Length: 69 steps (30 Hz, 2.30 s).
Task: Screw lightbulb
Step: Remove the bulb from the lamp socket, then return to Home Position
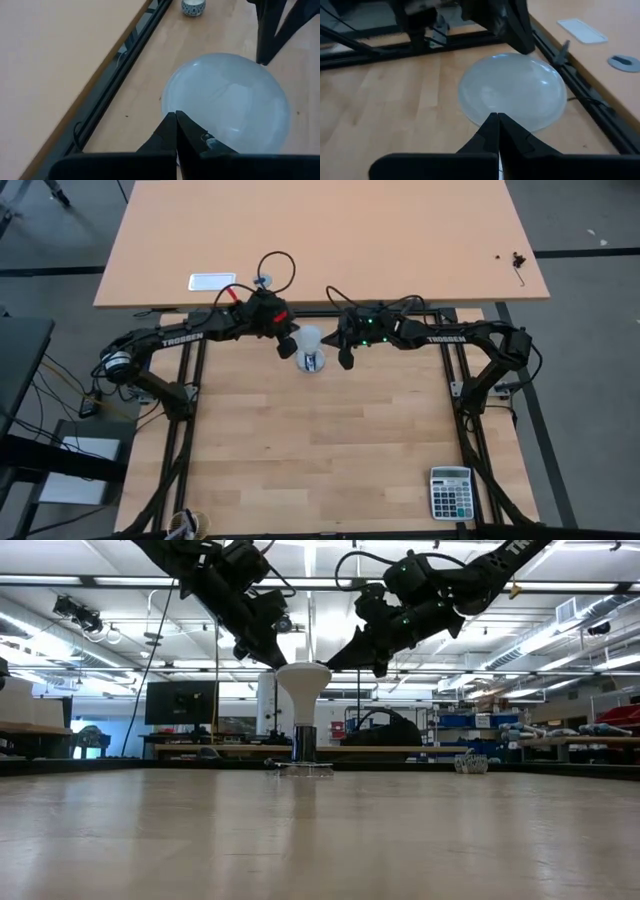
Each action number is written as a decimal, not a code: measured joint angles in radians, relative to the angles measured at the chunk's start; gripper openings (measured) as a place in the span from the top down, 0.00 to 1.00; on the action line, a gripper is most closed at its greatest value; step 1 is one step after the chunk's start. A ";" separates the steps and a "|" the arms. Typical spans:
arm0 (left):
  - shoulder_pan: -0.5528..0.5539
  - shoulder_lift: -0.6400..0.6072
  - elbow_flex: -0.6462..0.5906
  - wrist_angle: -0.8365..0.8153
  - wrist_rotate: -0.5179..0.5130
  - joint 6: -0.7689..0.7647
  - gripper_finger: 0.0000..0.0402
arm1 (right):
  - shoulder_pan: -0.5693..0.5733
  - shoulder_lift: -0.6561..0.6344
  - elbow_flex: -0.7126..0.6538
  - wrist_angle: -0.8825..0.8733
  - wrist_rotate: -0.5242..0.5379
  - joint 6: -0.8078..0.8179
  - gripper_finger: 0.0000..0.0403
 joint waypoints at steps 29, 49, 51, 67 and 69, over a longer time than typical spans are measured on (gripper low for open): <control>-0.049 0.002 -0.001 -0.038 0.009 -0.027 1.00 | -0.055 0.001 0.001 0.003 0.141 0.007 0.98; -0.060 0.003 -0.003 -0.070 -0.002 -0.026 1.00 | -0.051 -0.015 -0.001 -0.122 0.080 -0.007 0.96; -0.060 0.002 -0.003 -0.084 -0.003 -0.027 1.00 | -0.044 -0.015 -0.001 -0.133 0.077 -0.006 0.96; -0.092 0.000 -0.121 0.090 0.006 -0.087 1.00 | 0.011 -0.016 -0.051 -0.132 0.073 -0.074 0.99; -0.100 0.000 -0.128 0.124 0.007 -0.082 1.00 | 0.015 -0.016 -0.066 -0.124 0.073 -0.076 0.99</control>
